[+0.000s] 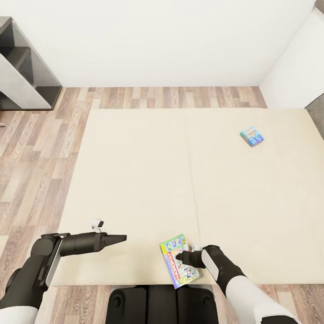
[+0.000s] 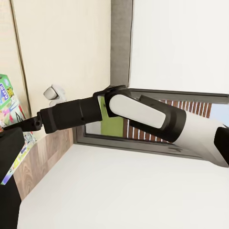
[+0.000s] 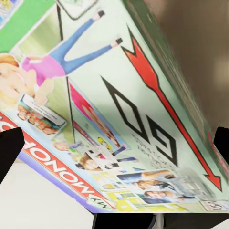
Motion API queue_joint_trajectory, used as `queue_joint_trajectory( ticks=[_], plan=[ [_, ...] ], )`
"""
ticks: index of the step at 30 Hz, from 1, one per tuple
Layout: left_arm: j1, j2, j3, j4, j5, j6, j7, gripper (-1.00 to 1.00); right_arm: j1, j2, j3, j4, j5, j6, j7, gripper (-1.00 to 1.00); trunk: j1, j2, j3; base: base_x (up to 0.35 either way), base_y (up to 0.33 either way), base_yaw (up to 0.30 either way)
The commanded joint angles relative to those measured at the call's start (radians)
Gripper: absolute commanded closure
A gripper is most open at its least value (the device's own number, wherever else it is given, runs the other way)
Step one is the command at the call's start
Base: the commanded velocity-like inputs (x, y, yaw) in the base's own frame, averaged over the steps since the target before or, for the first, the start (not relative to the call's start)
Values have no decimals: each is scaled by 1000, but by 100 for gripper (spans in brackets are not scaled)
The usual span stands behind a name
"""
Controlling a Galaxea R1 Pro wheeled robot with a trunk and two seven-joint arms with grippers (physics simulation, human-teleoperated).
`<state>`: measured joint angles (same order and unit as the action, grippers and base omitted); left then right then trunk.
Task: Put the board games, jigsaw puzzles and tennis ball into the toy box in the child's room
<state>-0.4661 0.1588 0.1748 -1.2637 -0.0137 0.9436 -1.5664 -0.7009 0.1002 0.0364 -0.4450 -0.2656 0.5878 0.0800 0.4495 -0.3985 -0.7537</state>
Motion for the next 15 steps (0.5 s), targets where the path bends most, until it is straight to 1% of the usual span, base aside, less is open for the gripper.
queue_joint_trajectory(
  ticks=[1, 5, 10, 15],
  plan=[
    [0, 0, 0, 0, -2, 11, -4, -100, 0, -1, 3, -1, -2, 4, 0, -100, 1, -1, -1, 0, 29, 0],
    [0, 0, 0, 0, -2, 11, -4, -100, 0, -1, 3, -1, -3, 3, 0, -100, 1, -1, -1, 0, 28, 0],
    [0, 1, 0, 0, -2, 11, -4, -100, 0, -1, 3, -1, -2, 3, 0, -100, 1, -1, -1, 0, 119, 0],
    [0, 1, 0, 0, -2, 11, -4, -100, 0, -1, 3, -1, -2, 3, 0, -100, 1, -1, -1, 0, 36, 0]
  ],
)
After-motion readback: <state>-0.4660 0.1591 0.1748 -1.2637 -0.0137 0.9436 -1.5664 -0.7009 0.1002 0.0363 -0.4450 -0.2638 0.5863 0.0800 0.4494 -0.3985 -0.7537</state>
